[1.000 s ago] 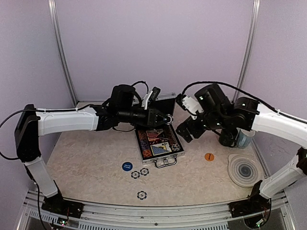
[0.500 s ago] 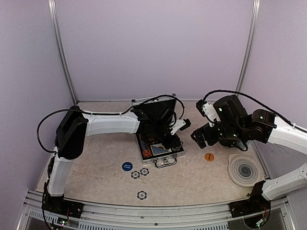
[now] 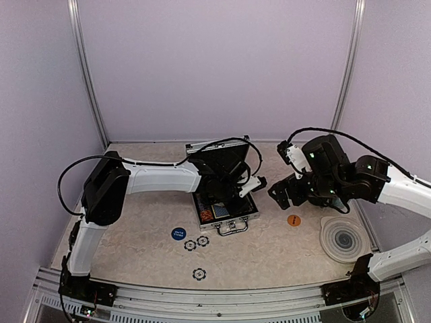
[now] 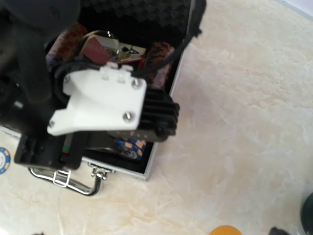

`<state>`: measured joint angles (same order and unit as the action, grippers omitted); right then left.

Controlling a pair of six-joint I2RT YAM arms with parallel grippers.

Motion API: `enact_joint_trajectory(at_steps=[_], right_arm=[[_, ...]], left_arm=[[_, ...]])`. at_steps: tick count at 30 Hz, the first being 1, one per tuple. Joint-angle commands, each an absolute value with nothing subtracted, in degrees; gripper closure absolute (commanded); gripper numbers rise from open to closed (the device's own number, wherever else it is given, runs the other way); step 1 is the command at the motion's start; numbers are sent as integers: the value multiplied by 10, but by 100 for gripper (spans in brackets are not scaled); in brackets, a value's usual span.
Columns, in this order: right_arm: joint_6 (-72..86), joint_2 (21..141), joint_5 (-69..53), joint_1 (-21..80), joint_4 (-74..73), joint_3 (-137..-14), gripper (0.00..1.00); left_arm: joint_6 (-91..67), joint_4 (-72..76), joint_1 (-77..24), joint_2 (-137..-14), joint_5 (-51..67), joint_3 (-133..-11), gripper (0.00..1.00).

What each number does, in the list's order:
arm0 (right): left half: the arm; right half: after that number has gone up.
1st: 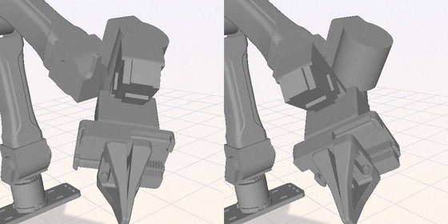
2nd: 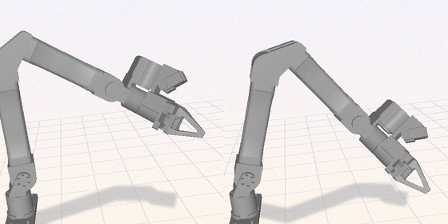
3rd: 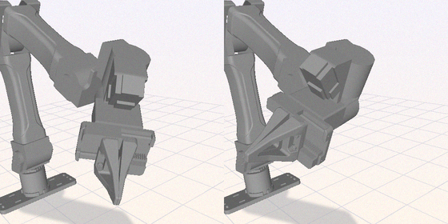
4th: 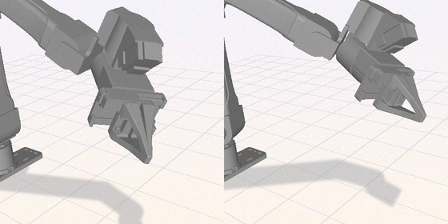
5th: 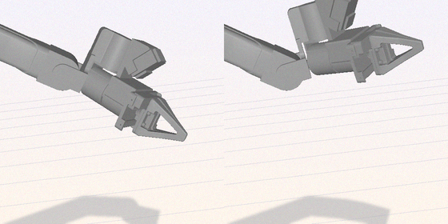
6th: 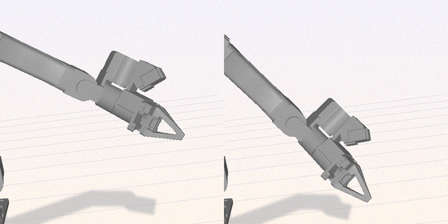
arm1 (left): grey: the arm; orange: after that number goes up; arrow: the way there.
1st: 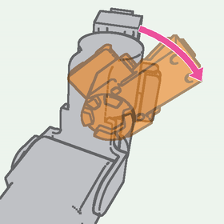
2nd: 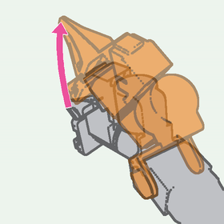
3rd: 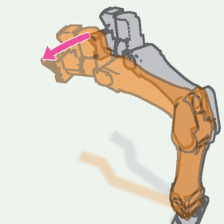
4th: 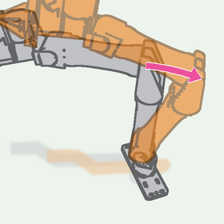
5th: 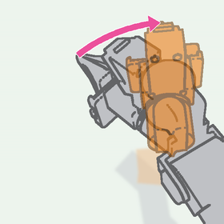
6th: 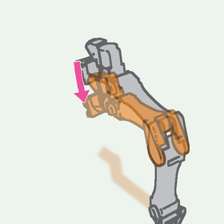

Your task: Pack up texas hold em set

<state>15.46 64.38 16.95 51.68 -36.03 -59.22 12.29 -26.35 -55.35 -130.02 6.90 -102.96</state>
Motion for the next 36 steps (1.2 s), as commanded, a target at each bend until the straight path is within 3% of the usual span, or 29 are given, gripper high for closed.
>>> enact_joint_trajectory(at_steps=[1,5,10,19,28,36], right_arm=[[161,649,162,514,-347,-588,1],[161,655,154,514,-344,-586,1],[152,664,145,514,-340,-587,1],[121,673,126,514,-336,-580,1],[101,742,111,515,-328,-603,1],[96,771,99,516,-317,-622,1]], left_arm=[[131,-257,-561,-1320,31,-1035,98],[122,-244,-564,-1321,8,-1038,81],[98,-209,-564,-1298,-6,-1026,52],[24,-154,-564,-1185,-93,-939,25],[-54,-140,-511,-1108,-138,-909,23],[-90,-135,-443,-1109,-115,-925,25]])
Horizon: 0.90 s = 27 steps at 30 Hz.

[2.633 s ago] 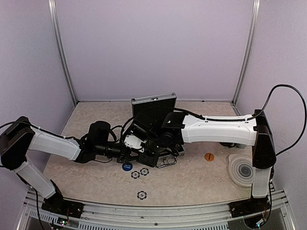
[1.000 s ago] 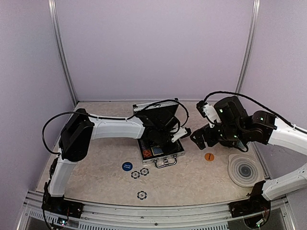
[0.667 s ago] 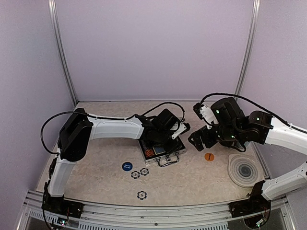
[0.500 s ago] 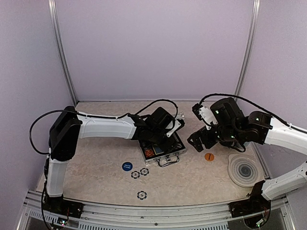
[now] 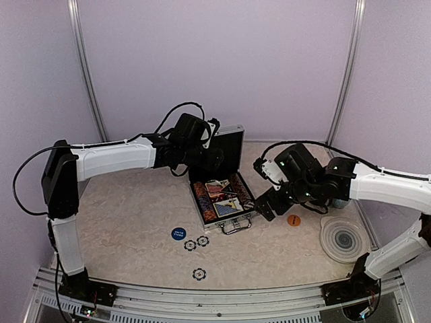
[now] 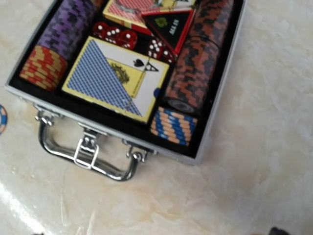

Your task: Pack up texas hold em set

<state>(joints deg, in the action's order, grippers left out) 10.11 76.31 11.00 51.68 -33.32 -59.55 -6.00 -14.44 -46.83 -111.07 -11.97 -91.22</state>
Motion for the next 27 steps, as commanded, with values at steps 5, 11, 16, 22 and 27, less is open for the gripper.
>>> enact_joint_trajectory(at_steps=[5,11,16,22,27], right_arm=[[103,782,107,521,-321,-617,1],[110,787,131,533,-334,-614,1],[111,789,125,540,-330,-615,1],[102,802,120,550,-334,-626,1],[88,820,108,566,-340,-632,1]], left_arm=[[-101,-143,-420,-1132,-116,-948,25],[-97,-117,-438,-1107,-98,-919,25],[-97,-120,-466,-1083,-105,-909,25],[-120,-130,-482,-1071,-98,-901,24],[-133,-137,-486,-1062,-65,-889,24]])
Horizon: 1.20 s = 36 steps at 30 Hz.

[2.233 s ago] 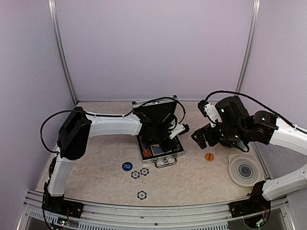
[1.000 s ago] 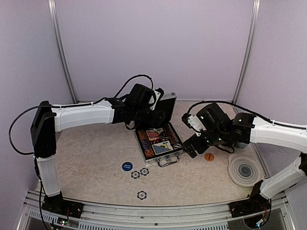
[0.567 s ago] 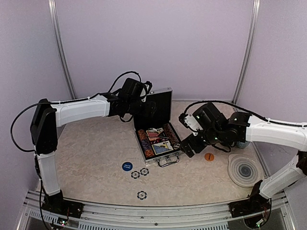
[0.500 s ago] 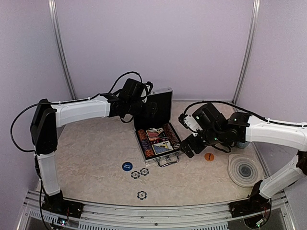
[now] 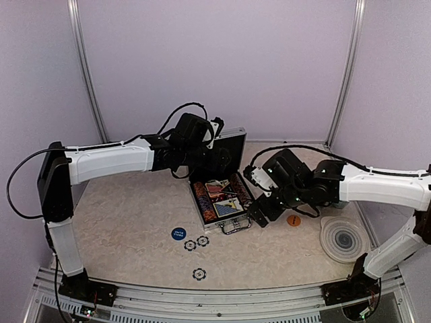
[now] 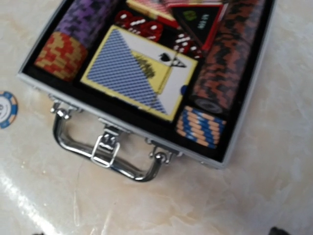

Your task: Pack up texas hold em set

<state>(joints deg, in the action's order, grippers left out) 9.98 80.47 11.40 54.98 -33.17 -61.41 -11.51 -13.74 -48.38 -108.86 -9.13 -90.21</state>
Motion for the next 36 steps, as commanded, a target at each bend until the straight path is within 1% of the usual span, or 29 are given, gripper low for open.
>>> enact_joint_trajectory(at_steps=[1,6,12,15,20,24,30,36], right_arm=[[86,825,109,568,-342,-632,1],[74,851,105,586,-350,-643,1],[42,890,94,623,-367,-669,1],[32,909,90,638,-373,-683,1],[7,948,39,658,-372,-712,2],[-28,1017,16,697,-403,-766,3],[-33,1098,83,696,-425,-799,1],[-46,1099,2,707,-422,-818,4]], left_arm=[[-134,-136,-488,-1061,-64,-887,24],[-141,-129,-498,-1043,-45,-879,24],[-145,-74,-509,-980,42,-833,20],[-155,-64,-510,-953,58,-816,19],[-168,-58,-509,-906,29,-786,19],[-180,-68,-505,-873,-28,-762,17],[-195,-90,-492,-871,-45,-742,17],[-209,-73,-491,-836,-73,-702,16]])
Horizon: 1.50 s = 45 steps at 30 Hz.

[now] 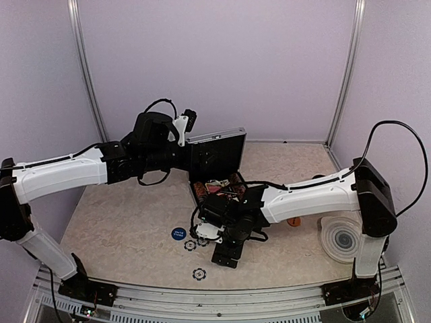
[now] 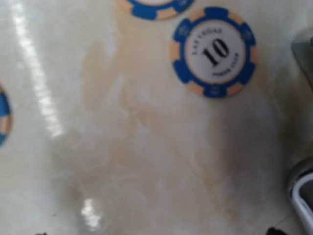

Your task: Pack up texas hold em set

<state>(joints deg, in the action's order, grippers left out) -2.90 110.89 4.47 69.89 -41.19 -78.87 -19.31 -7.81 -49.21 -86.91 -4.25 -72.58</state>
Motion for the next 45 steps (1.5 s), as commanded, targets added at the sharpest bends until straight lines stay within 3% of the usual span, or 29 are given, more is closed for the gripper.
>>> enact_joint_trajectory(at_steps=[1,5,8,12,28,45], right_arm=[[-50,1103,-7,714,-428,-826,4],[-71,1137,-17,746,-468,-872,5],[-85,1173,-10,770,-493,-908,5],[-92,1223,9,785,-517,-952,5],[-119,1285,21,794,-544,-1012,3],[-136,1333,-16,780,-578,-1057,20]], left_arm=[[-212,-72,-489,-822,-79,-696,16],[-226,-79,-479,-785,-114,-674,15],[-241,-86,-469,-768,-140,-655,5],[-263,-93,-459,-755,-140,-635,1],[-277,-99,-454,-730,-141,-603,1],[-278,-90,-451,-722,-135,-582,1]])
